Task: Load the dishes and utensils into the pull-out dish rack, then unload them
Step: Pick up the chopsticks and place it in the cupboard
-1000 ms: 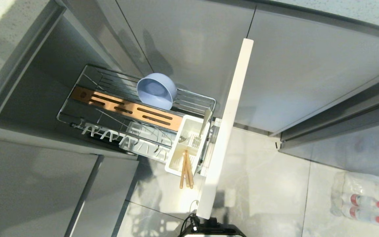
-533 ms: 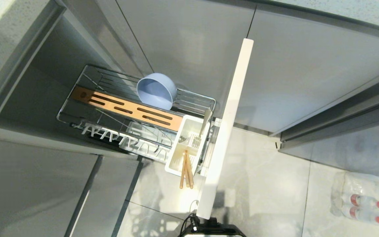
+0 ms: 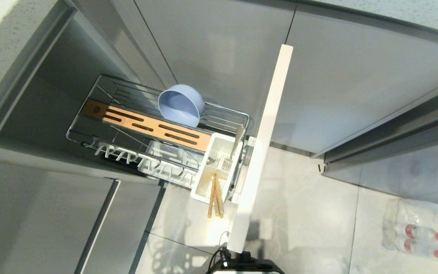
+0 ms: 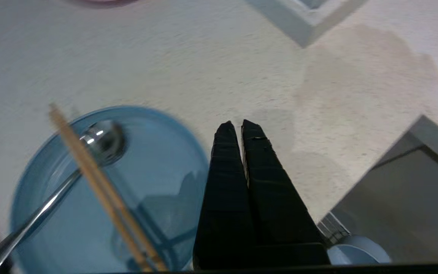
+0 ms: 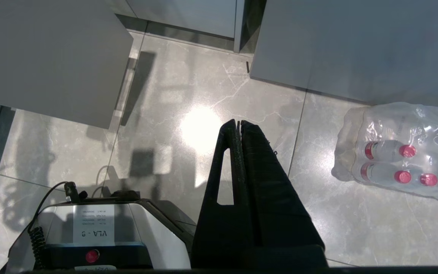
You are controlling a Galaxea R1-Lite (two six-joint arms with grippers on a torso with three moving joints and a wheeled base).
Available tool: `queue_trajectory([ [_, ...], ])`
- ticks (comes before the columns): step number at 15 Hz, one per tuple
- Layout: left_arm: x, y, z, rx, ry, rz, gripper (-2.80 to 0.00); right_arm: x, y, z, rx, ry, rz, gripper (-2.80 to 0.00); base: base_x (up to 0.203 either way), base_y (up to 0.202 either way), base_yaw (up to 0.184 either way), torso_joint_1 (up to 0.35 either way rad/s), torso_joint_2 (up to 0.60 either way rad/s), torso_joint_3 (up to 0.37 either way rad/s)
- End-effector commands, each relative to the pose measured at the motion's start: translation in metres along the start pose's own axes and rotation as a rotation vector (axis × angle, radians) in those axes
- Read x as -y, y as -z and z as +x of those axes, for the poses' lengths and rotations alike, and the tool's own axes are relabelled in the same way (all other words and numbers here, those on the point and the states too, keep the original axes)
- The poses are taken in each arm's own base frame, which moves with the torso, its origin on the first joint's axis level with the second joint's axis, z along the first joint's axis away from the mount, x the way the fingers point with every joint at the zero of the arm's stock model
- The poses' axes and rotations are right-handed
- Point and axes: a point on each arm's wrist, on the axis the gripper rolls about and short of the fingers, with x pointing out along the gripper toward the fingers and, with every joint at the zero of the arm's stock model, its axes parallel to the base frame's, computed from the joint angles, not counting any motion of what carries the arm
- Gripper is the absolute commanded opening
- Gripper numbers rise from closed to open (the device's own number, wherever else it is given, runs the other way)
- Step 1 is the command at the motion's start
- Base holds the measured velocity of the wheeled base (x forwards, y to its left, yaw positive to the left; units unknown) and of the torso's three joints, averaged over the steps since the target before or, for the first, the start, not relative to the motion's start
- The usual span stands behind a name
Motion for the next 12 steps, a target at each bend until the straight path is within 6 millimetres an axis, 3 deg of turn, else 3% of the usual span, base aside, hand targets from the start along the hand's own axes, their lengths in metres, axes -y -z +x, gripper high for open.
queue_trajectory([
  [1, -0.003, 0.0, -0.007, 0.012, -0.076, -0.012, -2.8, 0.0, 0.0, 0.0, -0.001, 0.0, 0.001, -2.8, 0.0, 0.0, 0.0, 0.0, 0.0, 0.0],
  [12, -0.027, 0.048, 0.034, -0.238, -0.545, -0.174, -2.8, 0.0, 0.0, 0.0, -0.001, 0.0, 0.001, -2.8, 0.0, 0.0, 0.0, 0.0, 0.0, 0.0],
])
